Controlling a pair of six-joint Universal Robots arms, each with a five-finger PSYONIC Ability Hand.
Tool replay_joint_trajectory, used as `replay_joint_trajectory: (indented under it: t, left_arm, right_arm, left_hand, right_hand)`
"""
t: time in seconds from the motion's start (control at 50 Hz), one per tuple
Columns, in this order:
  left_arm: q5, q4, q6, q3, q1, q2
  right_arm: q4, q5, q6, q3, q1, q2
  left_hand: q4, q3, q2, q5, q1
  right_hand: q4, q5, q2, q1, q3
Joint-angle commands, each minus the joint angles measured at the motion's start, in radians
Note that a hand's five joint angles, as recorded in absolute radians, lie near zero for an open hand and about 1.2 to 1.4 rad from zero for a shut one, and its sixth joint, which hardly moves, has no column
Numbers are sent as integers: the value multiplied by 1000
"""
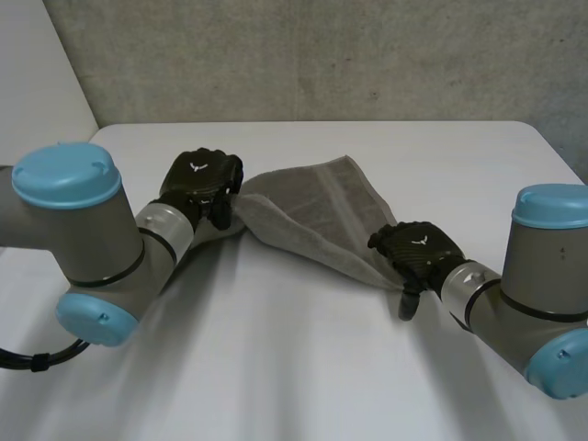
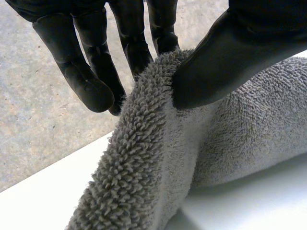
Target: Fold the towel.
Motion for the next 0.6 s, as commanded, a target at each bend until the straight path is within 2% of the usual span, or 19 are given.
replay_joint_trajectory:
  t: [0.02,0.4,0.56,0.6]
  left_arm:
    - [-2,-41,-43,29,6,-13]
    - [-28,-44,-69,36,29,-13]
    - [-31,-45,-77,37,30,-14]
    - [-31,-45,-78,36,30,-14]
  right_arm:
    - [-22,5,2,12,-16,-1]
    - [-54,22,19,-82,-4,122]
    - [-56,31,22,-110,-4,131]
    - [-54,42,22,-129,-2,150]
  left_hand:
    - [-186,-217,-252,-388,-128]
    - [-186,-217,-252,-388,-128]
    - [-186,-217,-252,-388,-128]
    - [-186,-217,-252,-388,-128]
  right_hand:
    - [44,59,58,57,63]
    - [179,194,193,192,198]
    - [326,341,340,339,345]
    - [428,443,442,441,447]
